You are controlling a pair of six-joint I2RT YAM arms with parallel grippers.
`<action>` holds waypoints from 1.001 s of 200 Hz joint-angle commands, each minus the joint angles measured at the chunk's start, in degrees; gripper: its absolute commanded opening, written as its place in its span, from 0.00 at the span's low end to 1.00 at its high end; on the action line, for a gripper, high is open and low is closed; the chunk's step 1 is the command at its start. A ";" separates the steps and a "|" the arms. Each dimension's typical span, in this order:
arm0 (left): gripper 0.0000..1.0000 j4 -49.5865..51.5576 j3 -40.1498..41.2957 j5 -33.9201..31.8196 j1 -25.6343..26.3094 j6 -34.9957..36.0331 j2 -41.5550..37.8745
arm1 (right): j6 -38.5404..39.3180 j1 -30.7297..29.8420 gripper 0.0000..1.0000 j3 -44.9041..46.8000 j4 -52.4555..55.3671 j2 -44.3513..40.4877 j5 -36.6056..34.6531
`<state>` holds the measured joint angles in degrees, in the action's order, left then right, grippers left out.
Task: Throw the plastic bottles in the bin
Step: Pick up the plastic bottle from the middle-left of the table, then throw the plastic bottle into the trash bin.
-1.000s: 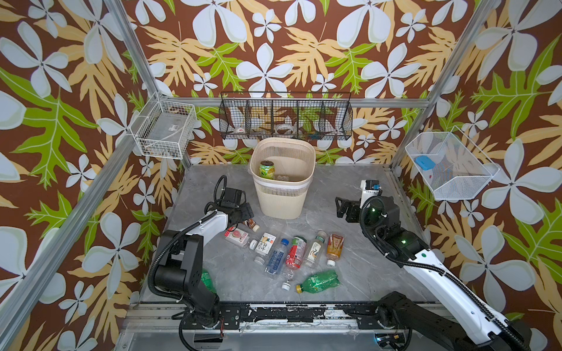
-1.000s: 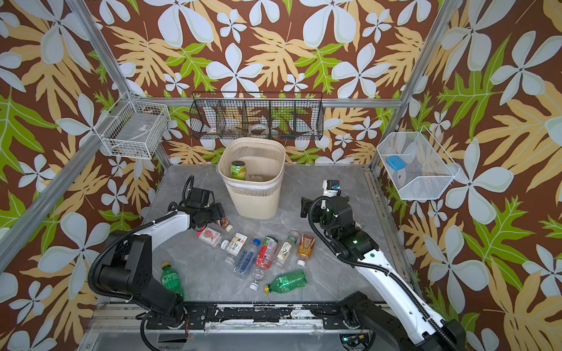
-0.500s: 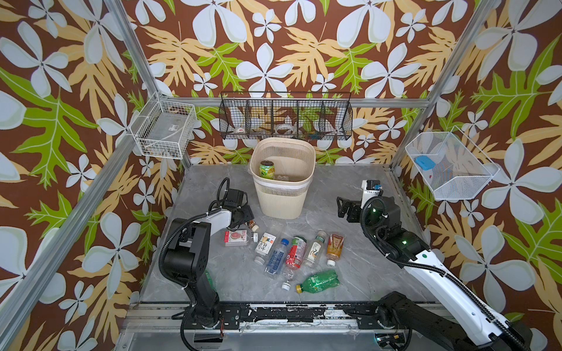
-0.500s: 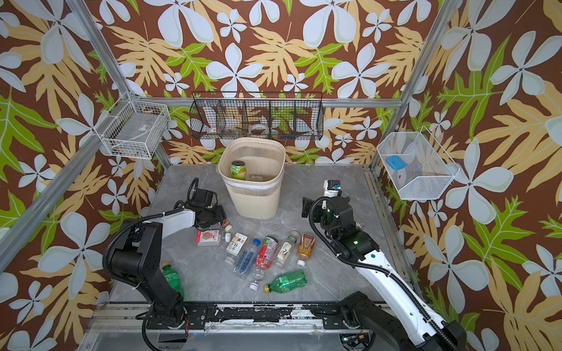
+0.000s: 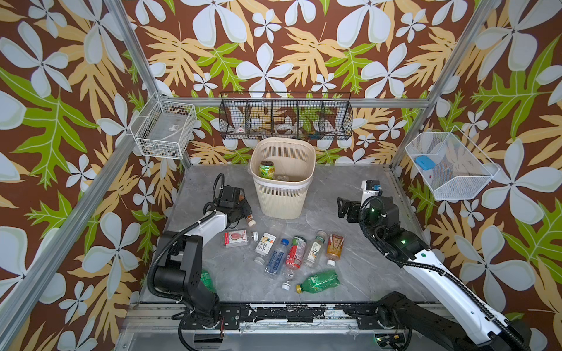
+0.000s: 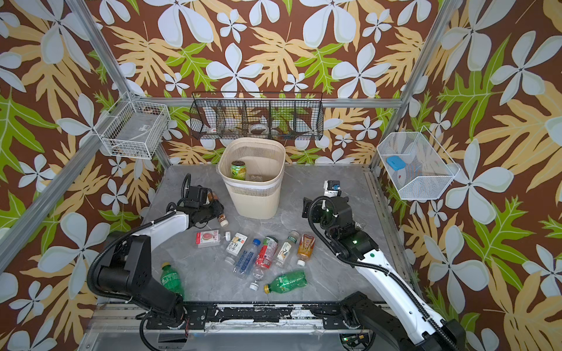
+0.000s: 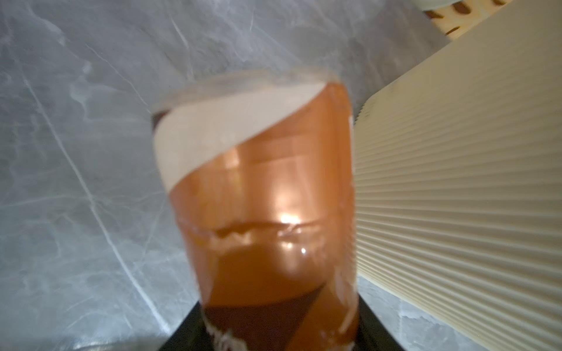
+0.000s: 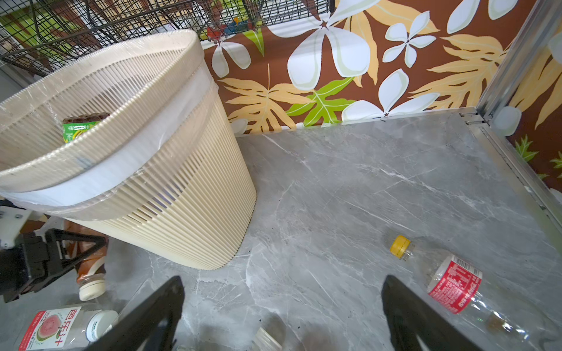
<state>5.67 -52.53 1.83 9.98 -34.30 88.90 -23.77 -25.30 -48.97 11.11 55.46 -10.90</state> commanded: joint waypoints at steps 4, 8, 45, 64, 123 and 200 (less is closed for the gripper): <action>0.50 -8.28 5.23 2.74 -0.13 -2.54 -8.00 | -0.38 -0.01 1.00 -0.16 -1.31 0.34 0.00; 0.49 -10.08 6.84 2.96 -0.13 -3.17 -9.85 | -0.40 -0.01 1.00 -0.16 -1.39 0.35 0.13; 0.49 -22.20 20.44 2.10 -0.06 -8.72 -26.01 | -0.55 -0.01 1.00 -0.12 -1.31 0.27 0.25; 0.49 -21.93 22.03 1.43 -0.13 -9.50 -30.64 | -0.66 -0.01 0.99 0.10 -1.39 0.17 0.51; 0.48 -19.95 19.51 -0.11 -0.11 -10.24 -38.71 | -1.20 -0.02 0.99 0.70 -1.19 -1.29 0.90; 0.46 -20.28 3.75 -0.83 5.16 -8.98 -36.84 | -0.94 -0.01 1.00 0.51 -0.13 -3.23 0.08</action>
<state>-12.91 -43.66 1.67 11.51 -44.84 49.30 -24.86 -25.30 -48.03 10.76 52.69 -10.37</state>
